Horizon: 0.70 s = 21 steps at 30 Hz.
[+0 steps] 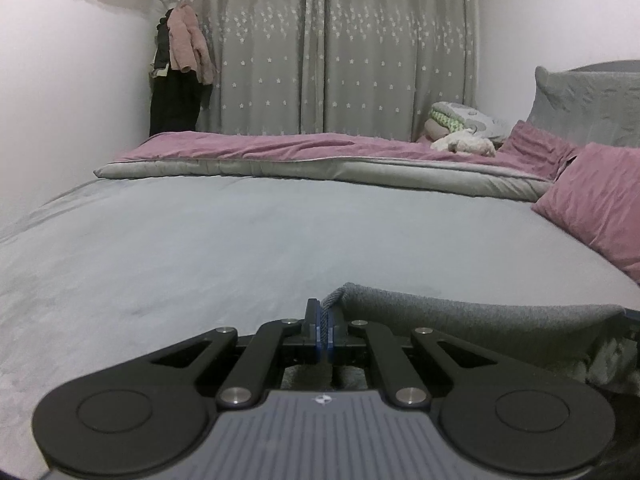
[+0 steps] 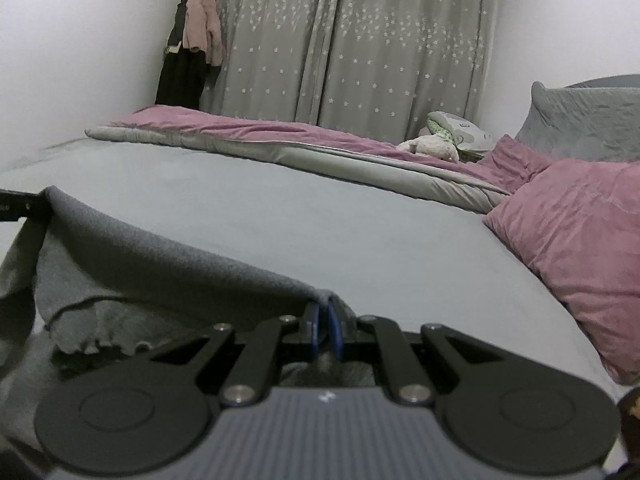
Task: Fold clothes
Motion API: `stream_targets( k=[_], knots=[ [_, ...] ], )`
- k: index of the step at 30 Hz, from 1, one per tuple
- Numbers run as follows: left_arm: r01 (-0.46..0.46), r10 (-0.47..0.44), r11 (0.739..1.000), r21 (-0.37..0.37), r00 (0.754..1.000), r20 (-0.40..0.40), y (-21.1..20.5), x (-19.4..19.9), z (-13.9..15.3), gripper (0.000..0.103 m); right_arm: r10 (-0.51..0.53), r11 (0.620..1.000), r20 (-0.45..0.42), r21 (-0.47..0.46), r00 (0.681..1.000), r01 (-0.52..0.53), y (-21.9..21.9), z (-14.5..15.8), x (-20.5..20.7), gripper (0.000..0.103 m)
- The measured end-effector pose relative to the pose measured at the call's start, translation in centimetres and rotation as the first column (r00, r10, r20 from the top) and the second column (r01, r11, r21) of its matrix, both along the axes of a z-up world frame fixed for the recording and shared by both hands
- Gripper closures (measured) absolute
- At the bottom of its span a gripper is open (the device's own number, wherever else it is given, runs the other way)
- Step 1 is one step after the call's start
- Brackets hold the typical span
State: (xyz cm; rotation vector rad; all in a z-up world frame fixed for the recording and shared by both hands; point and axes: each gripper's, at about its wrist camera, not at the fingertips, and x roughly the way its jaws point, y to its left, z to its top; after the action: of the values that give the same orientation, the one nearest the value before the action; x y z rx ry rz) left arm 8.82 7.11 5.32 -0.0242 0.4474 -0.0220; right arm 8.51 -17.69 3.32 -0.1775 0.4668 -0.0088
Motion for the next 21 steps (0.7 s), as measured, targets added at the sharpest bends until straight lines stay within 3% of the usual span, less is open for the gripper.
stream_targets(
  k=[9, 14, 21],
  knots=[
    [-0.006, 0.008, 0.998, 0.065, 1.0, -0.03, -1.0, 5.0, -3.0, 0.1, -0.022, 1.0, -0.038, -0.02, 0.999, 0.022, 0.3, -2.8, 6.1, 0.096],
    [-0.025, 0.028, 0.999, 0.043, 0.996, -0.081, -0.7, 7.5, -4.9, 0.1, -0.034, 0.999, -0.083, -0.018, 0.996, 0.033, 0.6, -4.7, 9.2, 0.096],
    [-0.031, 0.042, 0.996, 0.086, 0.991, -0.126, -1.4, 10.2, -7.7, 0.1, -0.047, 0.999, -0.172, -0.024, 0.984, 0.044, 1.1, -8.2, 12.5, 0.096]
  ],
)
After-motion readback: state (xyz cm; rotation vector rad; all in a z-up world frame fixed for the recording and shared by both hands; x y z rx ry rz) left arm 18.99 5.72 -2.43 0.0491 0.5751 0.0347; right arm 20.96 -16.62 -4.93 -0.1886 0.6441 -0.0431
